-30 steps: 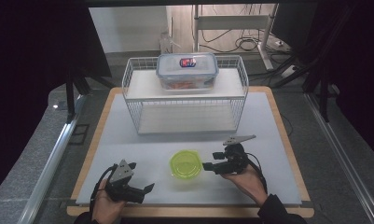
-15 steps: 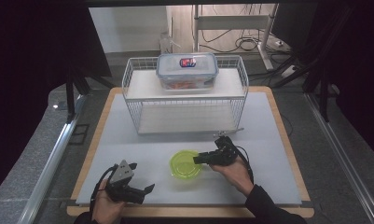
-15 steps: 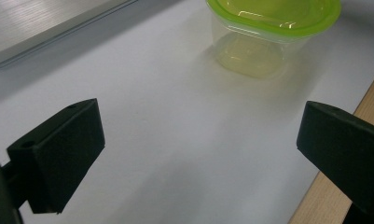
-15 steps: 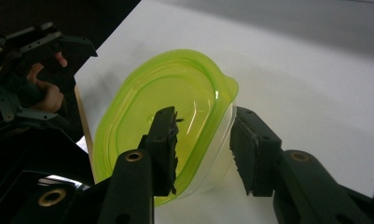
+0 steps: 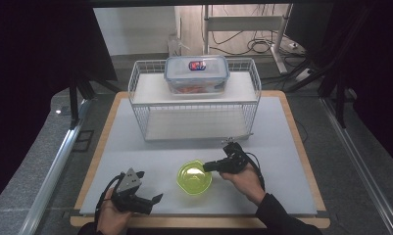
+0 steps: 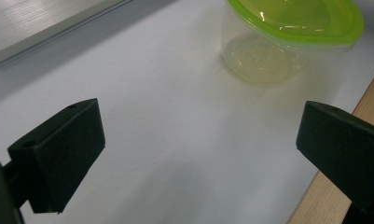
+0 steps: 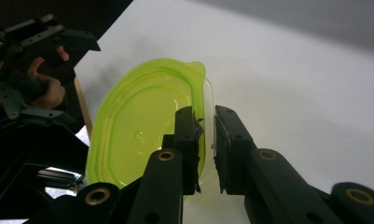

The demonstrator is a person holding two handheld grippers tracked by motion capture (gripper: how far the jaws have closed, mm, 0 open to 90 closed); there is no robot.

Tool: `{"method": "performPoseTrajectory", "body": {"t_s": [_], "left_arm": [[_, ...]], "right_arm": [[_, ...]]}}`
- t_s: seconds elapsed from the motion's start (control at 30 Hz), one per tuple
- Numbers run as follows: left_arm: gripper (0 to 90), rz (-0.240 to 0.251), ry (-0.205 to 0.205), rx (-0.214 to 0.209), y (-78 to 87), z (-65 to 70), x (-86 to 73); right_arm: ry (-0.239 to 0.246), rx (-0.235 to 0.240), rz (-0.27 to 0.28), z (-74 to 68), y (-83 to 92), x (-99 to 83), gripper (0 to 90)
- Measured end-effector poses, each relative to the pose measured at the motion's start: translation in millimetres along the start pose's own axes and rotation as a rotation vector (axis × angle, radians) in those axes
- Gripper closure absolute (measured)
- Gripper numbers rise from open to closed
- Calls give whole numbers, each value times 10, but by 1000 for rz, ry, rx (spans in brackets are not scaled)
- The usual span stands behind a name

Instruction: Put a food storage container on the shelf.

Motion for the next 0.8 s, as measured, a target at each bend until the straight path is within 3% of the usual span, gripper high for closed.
{"method": "performPoseTrajectory", "body": {"t_s": [0.13,0.27,0.37,0.53,0.8], "left_arm": [[15,-2,-1,-2,-6,1,-2],[16,-5,-5,-2,-10,9,-4],[16,-7,-6,-3,-13,10,-6],[17,-10,-8,-5,-17,14,-8],[18,-13,-13,-8,-20,22,-11]], "right_arm": [[-7,19,-5,-20,33,-1,809],[14,-15,-17,26,26,-6,786],[10,-30,-5,72,14,20,662],[12,-8,7,78,-15,104,647],[-38,60,-40,84,-88,87,804]]}}
Point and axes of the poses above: each handheld gripper's, and its own axes: y roughly backward along the jaws, x roughly out of its top, z roughly to its right, the point moved 7 cm from there along -y, roughly forward along the jaws, and after that the axes turned 6 degrees about x, right-handed, at the moved point
